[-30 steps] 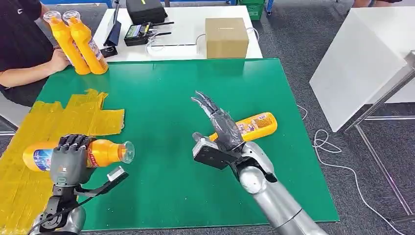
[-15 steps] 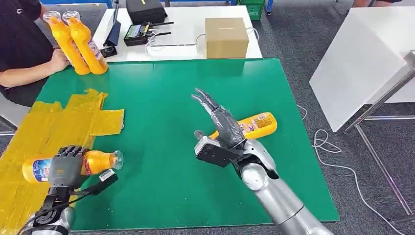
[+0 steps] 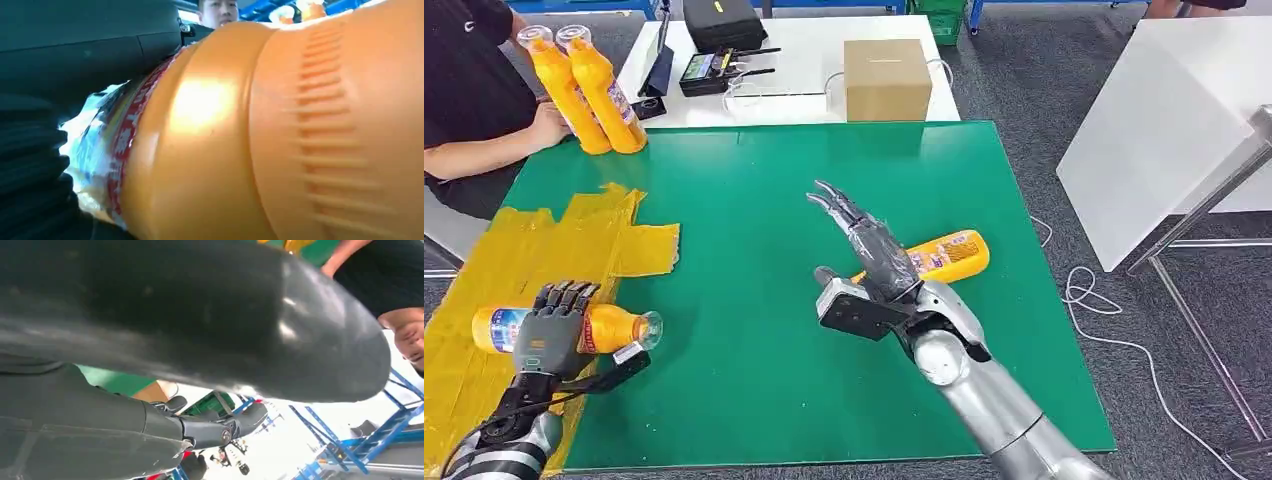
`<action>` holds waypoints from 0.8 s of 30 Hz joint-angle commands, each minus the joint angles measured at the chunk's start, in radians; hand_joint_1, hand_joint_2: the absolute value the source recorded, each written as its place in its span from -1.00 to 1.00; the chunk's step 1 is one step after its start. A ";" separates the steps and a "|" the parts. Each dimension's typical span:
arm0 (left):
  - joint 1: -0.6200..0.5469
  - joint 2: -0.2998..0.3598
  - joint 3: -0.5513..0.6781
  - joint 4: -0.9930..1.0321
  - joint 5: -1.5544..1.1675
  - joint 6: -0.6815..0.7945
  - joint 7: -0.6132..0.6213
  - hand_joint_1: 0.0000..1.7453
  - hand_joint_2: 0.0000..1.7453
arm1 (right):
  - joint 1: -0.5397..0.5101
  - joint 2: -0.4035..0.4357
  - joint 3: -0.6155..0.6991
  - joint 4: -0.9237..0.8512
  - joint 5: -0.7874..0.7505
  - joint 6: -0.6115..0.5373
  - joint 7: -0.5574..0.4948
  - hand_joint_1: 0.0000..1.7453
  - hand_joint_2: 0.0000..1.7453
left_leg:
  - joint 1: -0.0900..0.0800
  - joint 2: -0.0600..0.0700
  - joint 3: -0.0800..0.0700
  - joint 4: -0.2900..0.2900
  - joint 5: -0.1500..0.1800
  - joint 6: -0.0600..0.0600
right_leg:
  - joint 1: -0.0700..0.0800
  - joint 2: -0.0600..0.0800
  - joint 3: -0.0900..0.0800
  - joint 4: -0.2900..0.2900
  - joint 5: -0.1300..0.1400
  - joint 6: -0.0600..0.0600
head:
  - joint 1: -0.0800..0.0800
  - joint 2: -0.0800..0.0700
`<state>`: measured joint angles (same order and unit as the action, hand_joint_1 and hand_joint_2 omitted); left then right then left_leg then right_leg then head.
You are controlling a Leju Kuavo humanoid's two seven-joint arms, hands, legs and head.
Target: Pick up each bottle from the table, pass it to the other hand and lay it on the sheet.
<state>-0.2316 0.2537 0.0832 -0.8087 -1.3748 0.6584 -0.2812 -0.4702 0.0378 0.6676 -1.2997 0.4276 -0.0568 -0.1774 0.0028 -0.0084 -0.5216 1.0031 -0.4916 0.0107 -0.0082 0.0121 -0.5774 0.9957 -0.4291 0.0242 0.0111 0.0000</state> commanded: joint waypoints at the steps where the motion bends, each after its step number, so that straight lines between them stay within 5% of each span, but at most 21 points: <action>1: 0.056 0.021 -0.079 -0.008 0.065 -0.046 -0.062 -1.00 1.00 | -0.054 -0.010 0.034 0.075 -0.005 0.010 -0.001 -1.00 -1.00 | 0.001 0.003 0.001 -0.001 0.000 0.000 | 0.001 0.002 0.001 -0.001 0.001 0.000 | 0.000 0.000; 24: 0.107 0.009 -0.040 -0.166 0.295 -0.225 -0.207 -1.00 1.00 | -0.044 0.007 0.025 0.087 0.011 0.018 -0.007 -1.00 -1.00 | 0.002 0.002 0.001 -0.001 0.000 -0.001 | 0.001 0.000 0.001 -0.002 0.001 -0.001 | 0.000 0.000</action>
<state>-0.1476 0.2693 0.0580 -0.9450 -1.1020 0.4676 -0.4719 -0.4726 0.0462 0.6794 -1.2768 0.4349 -0.0454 -0.1812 0.0025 -0.0091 -0.5216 1.0030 -0.4910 0.0109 -0.0093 0.0116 -0.5777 0.9960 -0.4291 0.0242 0.0111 0.0000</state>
